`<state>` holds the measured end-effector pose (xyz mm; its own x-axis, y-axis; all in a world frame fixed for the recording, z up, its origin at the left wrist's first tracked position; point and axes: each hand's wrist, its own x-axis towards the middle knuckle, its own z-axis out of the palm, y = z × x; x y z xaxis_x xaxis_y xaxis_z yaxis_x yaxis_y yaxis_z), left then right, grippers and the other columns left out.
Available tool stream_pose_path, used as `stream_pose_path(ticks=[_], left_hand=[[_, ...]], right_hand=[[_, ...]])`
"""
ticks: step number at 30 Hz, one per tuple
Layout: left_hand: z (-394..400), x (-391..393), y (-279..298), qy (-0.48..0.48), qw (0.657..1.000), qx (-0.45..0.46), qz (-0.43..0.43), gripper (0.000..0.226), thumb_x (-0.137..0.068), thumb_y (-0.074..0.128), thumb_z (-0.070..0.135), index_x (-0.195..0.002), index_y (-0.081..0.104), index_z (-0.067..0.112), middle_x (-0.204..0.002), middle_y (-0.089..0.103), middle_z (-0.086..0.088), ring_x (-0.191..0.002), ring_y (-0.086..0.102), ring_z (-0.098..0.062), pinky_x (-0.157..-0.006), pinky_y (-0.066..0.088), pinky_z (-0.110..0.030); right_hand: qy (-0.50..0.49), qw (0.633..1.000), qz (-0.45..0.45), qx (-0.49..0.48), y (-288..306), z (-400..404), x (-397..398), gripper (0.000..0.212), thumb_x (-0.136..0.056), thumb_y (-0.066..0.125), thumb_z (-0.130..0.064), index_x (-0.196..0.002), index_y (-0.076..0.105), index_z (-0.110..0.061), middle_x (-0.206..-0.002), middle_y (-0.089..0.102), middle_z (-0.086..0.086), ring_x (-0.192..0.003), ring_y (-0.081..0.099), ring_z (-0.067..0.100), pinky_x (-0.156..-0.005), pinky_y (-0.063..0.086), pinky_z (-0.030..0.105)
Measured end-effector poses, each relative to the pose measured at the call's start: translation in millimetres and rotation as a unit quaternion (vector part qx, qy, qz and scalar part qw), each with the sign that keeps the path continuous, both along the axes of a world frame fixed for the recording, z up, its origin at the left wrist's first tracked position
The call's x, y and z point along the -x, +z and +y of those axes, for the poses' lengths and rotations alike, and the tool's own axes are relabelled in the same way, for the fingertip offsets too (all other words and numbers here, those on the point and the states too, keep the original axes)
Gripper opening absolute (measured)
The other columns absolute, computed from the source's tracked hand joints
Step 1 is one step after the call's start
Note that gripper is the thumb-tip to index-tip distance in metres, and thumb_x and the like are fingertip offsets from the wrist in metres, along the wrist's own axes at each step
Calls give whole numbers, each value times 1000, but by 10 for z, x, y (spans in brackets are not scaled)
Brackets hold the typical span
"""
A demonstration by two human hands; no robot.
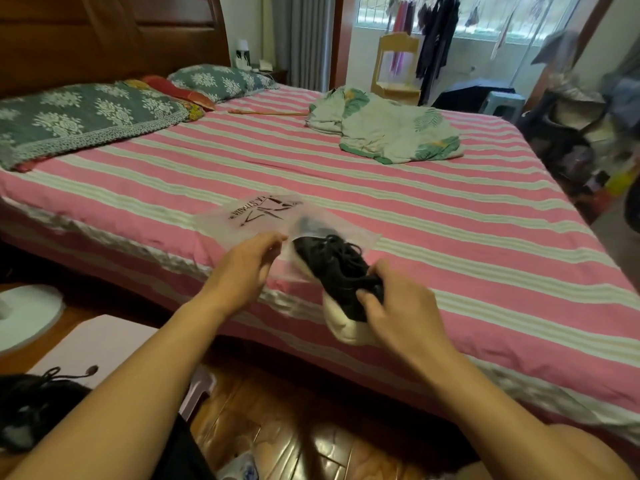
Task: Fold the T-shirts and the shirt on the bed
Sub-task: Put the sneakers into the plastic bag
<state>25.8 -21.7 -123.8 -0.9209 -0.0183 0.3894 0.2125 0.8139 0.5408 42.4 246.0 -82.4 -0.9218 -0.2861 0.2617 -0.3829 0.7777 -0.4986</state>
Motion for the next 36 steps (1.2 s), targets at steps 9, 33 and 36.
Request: stream_pose_path(ticks=[9, 33, 36], left_hand=[[223, -143, 145, -19, 999, 5, 25, 7, -106, 44, 24, -108, 48, 29, -120, 61, 1, -101, 62, -23, -82, 54, -44], [406, 351, 156, 104, 985, 128, 45, 31, -102, 51, 22, -130, 63, 27, -117, 72, -1, -100, 67, -34, -68, 47, -37], [408, 398, 50, 101, 980, 162, 49, 29, -96, 62, 17, -123, 68, 23, -106, 73, -1, -91, 70, -32, -62, 46, -35]], right_hand=[[-82, 993, 31, 76, -200, -255, 197, 17, -96, 63, -28, -107, 53, -20, -87, 59, -2, -77, 57, 26, -62, 36, 32], [-52, 954, 275, -105, -634, -448, 1268, 76, -65, 90, -44, -123, 50, -15, -122, 46, 12, -103, 44, 33, -80, 41, 47], [-64, 972, 194, -113, -539, -500, 1544, 91, -78, 78, -51, -149, 29, -20, -134, 45, 9, -109, 50, 31, -85, 48, 45]])
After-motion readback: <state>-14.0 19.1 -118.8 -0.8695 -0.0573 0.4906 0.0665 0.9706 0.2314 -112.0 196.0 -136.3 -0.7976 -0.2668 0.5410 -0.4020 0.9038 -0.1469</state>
